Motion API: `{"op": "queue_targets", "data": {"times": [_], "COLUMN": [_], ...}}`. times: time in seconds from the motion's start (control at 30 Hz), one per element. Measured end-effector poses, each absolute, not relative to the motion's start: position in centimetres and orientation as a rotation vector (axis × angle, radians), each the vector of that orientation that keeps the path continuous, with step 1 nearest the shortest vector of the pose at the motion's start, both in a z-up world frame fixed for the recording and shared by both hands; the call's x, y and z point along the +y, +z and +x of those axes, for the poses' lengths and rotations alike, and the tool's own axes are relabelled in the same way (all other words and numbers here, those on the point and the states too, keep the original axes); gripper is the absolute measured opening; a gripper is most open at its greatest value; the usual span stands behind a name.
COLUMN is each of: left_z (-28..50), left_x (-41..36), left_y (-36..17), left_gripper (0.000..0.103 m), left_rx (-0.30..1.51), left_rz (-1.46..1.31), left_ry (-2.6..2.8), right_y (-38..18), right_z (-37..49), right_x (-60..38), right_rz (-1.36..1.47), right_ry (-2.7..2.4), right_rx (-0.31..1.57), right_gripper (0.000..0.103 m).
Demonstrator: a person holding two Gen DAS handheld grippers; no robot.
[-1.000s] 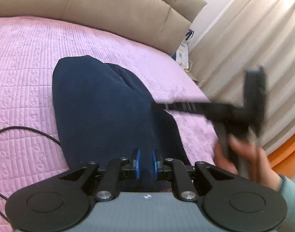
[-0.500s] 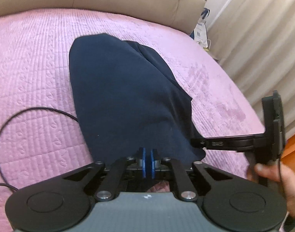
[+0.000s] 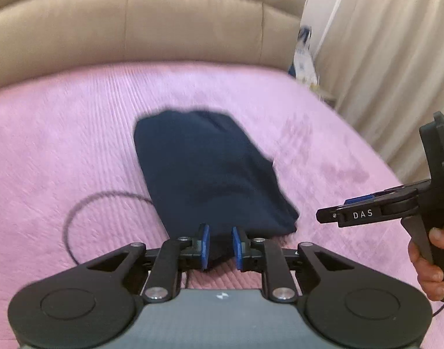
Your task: Fold large clothes
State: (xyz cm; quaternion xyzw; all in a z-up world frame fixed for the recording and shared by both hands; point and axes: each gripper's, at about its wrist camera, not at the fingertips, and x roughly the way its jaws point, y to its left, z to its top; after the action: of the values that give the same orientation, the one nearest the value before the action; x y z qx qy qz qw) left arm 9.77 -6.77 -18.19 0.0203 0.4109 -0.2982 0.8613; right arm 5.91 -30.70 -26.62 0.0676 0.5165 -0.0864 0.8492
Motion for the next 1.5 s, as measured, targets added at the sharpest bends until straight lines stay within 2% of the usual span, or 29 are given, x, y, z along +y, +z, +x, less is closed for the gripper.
{"op": "queue_targets", "data": {"times": [0.2,0.27,0.33,0.5,0.57,0.63,0.7,0.83,0.97,1.07,1.3,1.5], "left_z": [6.5,4.9,3.3,1.2,0.3,0.0,0.8,3.4,4.3,4.7,5.7,7.5], "left_x": [-2.6,-0.6,1.3,6.2,6.3,5.2,3.3,-2.6,-7.5,-9.1,-7.9,-6.1], "left_y": [-8.3,-4.8,-1.6,4.4,5.6,5.7,4.6,0.5,-2.8,-3.4,-3.0,-3.3], "left_gripper": [0.028,0.029,0.041,0.045,0.055,0.074,0.076,0.088,0.088,0.093,0.099,0.099], "left_rx": [0.688,0.581,0.463,0.374,0.345,0.348,0.392,0.569,0.652,0.685,0.688,0.772], "left_rz": [0.137,0.207,0.313,0.308,0.345,0.363,0.322,0.276,0.363,0.365,0.287,0.167], "left_ry": [-0.527,-0.476,-0.371,-0.202,-0.197,-0.225,-0.284,-0.387,-0.394,-0.376,-0.324,-0.313], "right_y": [-18.8,-16.2,-13.9,-9.5,-7.7,-7.1,-7.5,-10.0,-11.8,-12.6,-11.9,-11.2], "right_z": [4.2,3.6,2.9,2.3,1.8,1.8,2.3,3.1,2.8,2.9,3.0,3.0], "right_x": [-28.3,-27.7,-27.2,-27.9,-28.1,-28.4,-28.4,-27.1,-24.7,-23.0,-22.0,-22.6], "right_rz": [0.132,0.122,0.075,0.022,0.048,0.098,0.133,0.152,0.086,0.023,0.017,0.045], "right_ry": [-0.153,-0.132,-0.134,-0.172,-0.138,-0.117,-0.132,-0.154,-0.183,-0.197,-0.2,-0.195], "right_rx": [0.939,0.885,0.814,0.746,0.724,0.729,0.772,0.909,0.966,0.997,0.955,0.957], "right_gripper": [0.079,0.079,0.079,0.079,0.08,0.082,0.082,0.082,0.082,0.082,0.082,0.082]}}
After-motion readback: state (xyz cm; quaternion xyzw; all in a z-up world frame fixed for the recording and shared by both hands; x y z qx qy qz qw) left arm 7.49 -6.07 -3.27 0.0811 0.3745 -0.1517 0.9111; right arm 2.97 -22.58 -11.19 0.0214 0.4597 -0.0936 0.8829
